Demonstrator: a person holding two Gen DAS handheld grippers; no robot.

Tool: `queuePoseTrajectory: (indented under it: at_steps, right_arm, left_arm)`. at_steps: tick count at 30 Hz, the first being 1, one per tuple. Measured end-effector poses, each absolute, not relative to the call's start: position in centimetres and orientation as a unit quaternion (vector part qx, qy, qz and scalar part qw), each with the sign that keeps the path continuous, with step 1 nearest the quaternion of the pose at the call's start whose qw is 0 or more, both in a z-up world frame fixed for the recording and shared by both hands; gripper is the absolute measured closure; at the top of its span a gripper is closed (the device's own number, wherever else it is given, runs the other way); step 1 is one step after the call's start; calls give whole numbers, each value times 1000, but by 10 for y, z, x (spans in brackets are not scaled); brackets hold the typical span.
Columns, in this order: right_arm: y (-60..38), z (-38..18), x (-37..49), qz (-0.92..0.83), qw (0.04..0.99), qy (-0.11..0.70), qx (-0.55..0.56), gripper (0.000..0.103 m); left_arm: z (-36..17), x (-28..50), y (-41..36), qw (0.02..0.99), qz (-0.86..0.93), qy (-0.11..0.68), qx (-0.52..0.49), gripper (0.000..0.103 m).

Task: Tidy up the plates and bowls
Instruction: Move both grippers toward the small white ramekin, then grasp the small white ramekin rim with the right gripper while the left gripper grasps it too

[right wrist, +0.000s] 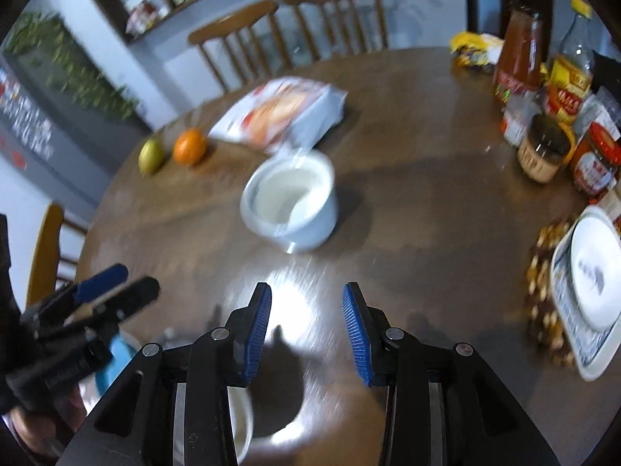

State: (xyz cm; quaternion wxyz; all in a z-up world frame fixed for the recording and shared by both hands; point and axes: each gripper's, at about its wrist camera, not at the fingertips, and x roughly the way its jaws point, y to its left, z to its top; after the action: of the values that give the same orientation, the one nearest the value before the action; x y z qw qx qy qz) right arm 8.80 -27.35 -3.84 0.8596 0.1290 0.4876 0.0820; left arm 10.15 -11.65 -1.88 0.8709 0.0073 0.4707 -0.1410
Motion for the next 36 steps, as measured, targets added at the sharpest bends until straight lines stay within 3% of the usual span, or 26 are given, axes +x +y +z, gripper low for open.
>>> queuePoseTrajectory:
  at_steps: [18,20,24,25,29,36]
  right_arm:
    - [-295,-74,184,109,852,492,144,64]
    - [-294,-76,189,118,847,498,144,64]
    - [-287,-82,200,132,835,516,142,64]
    - [-284,-84,202,134,832,520,140,66]
    - [-277,-92,207,138,823,535,130,85]
    - [-274,-94,208,132,823,538,127,89]
  left_arm:
    - [-63,182,-161,855,-143,498,19,46]
    - [-67,184,-164,849,-151,505,22,53]
    - [-73,187,-171,845,-156,511,32,58]
    - [-74,188,-172,843,-157,514,35,66]
    - [-79,190,-176,838,-165,519,38,78]
    - [-79,193,-175,839,-163,518,40,83]
